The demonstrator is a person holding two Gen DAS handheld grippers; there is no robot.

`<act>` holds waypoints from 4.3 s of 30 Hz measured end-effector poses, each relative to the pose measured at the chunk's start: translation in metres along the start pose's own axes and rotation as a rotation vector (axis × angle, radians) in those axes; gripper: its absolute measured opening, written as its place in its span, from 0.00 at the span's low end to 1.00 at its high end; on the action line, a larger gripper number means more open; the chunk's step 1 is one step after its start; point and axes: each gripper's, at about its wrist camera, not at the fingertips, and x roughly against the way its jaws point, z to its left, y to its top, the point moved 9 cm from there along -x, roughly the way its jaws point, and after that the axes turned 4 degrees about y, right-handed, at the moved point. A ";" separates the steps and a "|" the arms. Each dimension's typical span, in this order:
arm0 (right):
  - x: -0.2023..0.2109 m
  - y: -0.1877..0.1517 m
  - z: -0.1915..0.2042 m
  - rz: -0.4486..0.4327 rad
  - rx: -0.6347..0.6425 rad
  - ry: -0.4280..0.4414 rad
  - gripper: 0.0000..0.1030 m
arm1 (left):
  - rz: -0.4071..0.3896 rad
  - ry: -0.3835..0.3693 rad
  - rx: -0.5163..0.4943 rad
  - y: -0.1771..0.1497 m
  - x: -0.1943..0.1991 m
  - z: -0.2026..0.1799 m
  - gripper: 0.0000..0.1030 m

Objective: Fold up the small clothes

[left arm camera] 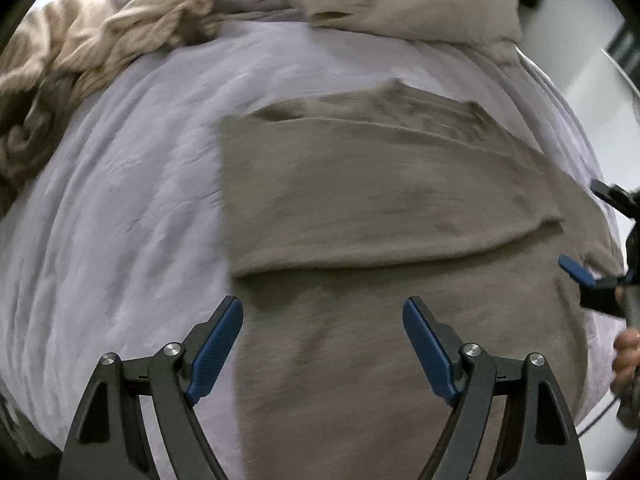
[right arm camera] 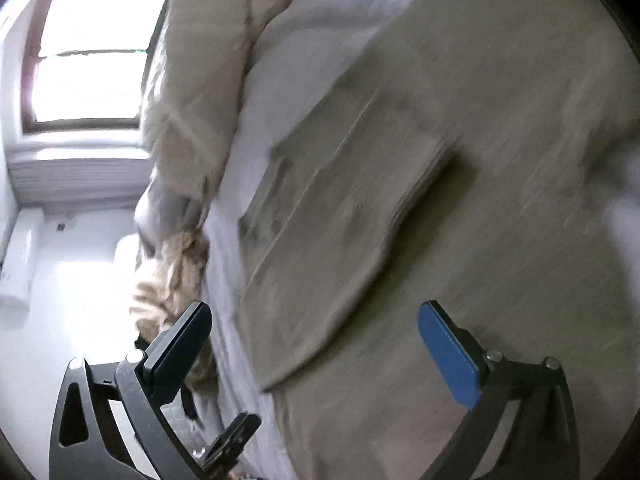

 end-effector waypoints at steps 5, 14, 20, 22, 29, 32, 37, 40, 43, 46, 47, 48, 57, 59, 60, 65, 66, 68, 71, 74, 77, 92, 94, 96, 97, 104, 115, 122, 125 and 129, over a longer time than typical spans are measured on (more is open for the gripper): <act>-0.012 0.032 -0.025 0.021 -0.006 -0.129 0.99 | 0.003 0.020 -0.012 0.013 -0.006 -0.031 0.81; -0.013 0.044 -0.038 0.044 -0.055 -0.083 0.10 | 0.020 0.035 -0.032 0.013 -0.004 -0.050 0.81; 0.001 0.032 -0.065 0.061 -0.075 -0.115 0.10 | 0.061 0.057 -0.037 0.004 -0.004 -0.056 0.81; 0.006 0.034 -0.060 0.056 -0.059 -0.118 0.11 | 0.068 0.061 -0.036 0.003 -0.002 -0.061 0.81; 0.042 0.032 -0.037 -0.001 0.006 -0.051 0.93 | 0.103 0.053 -0.061 -0.003 0.007 -0.098 0.81; 0.051 0.027 -0.043 0.038 -0.005 -0.065 0.93 | 0.124 0.032 -0.082 -0.007 0.007 -0.122 0.81; 0.075 0.025 -0.058 0.066 -0.018 -0.058 0.93 | 0.146 -0.001 -0.135 -0.012 0.007 -0.166 0.81; 0.099 0.031 -0.076 0.028 -0.041 -0.086 0.93 | 0.158 -0.009 -0.164 -0.013 0.005 -0.187 0.81; 0.130 0.044 -0.097 -0.031 -0.064 -0.118 0.93 | 0.170 -0.017 -0.201 -0.013 0.000 -0.208 0.81; 0.162 0.061 -0.115 -0.092 -0.090 -0.134 0.93 | 0.178 -0.022 -0.229 -0.010 -0.006 -0.226 0.81; 0.176 0.069 -0.121 -0.129 -0.092 -0.147 0.93 | 0.181 -0.026 -0.239 -0.009 -0.009 -0.234 0.81; 0.188 0.077 -0.126 -0.163 -0.094 -0.158 0.93 | 0.182 -0.028 -0.245 -0.007 -0.010 -0.239 0.81; 0.274 0.121 -0.217 -0.390 -0.360 -0.167 0.71 | 0.162 -0.056 -0.256 0.015 -0.030 -0.287 0.81; 0.279 0.127 -0.227 -0.415 -0.388 -0.140 0.71 | 0.147 -0.056 -0.251 0.024 -0.034 -0.294 0.81; 0.280 0.132 -0.230 -0.428 -0.394 -0.130 0.71 | 0.138 -0.057 -0.250 0.029 -0.037 -0.300 0.81; 0.280 0.152 -0.231 -0.461 -0.397 -0.079 0.60 | 0.083 -0.058 -0.245 0.051 -0.051 -0.327 0.81; 0.278 0.155 -0.229 -0.462 -0.397 -0.061 0.43 | 0.075 -0.059 -0.246 0.053 -0.053 -0.332 0.81; 0.274 0.163 -0.226 -0.461 -0.410 -0.001 0.12 | 0.070 -0.064 -0.254 0.057 -0.063 -0.346 0.81; 0.274 0.170 -0.218 -0.478 -0.415 0.078 0.07 | 0.120 -0.065 -0.310 0.047 -0.082 -0.362 0.81; 0.275 0.178 -0.192 -0.493 -0.387 0.189 0.07 | 0.119 -0.058 -0.372 0.041 -0.088 -0.366 0.81; 0.270 0.188 -0.154 -0.471 -0.304 0.259 0.07 | 0.118 -0.098 -0.360 0.044 -0.077 -0.354 0.81; 0.034 0.115 0.134 0.038 0.453 0.211 0.07 | -0.013 0.023 -0.066 0.043 -0.013 -0.084 0.81; -0.012 0.073 0.149 0.135 0.545 0.165 0.07 | -0.002 0.049 -0.017 0.033 -0.017 -0.054 0.81; -0.060 0.033 0.154 0.229 0.622 0.107 0.07 | 0.018 0.073 0.035 0.023 -0.023 -0.017 0.81; -0.084 0.011 0.149 0.281 0.648 0.069 0.07 | 0.025 0.084 0.055 0.017 -0.027 -0.008 0.81; -0.163 -0.035 0.091 0.382 0.572 -0.174 0.30 | 0.053 0.081 0.141 -0.019 -0.032 0.049 0.81; -0.161 -0.071 0.153 0.299 0.931 -0.240 0.08 | 0.031 0.028 0.196 -0.031 -0.024 0.074 0.81; -0.169 -0.145 0.113 0.485 1.210 -0.391 0.46 | 0.039 -0.027 0.233 -0.022 -0.026 0.077 0.81; -0.138 -0.120 0.096 0.451 0.981 -0.341 0.47 | 0.039 -0.118 0.242 -0.007 -0.028 0.065 0.81; -0.076 -0.071 0.051 0.322 0.615 -0.301 0.49 | 0.058 -0.231 0.286 0.018 -0.045 0.044 0.81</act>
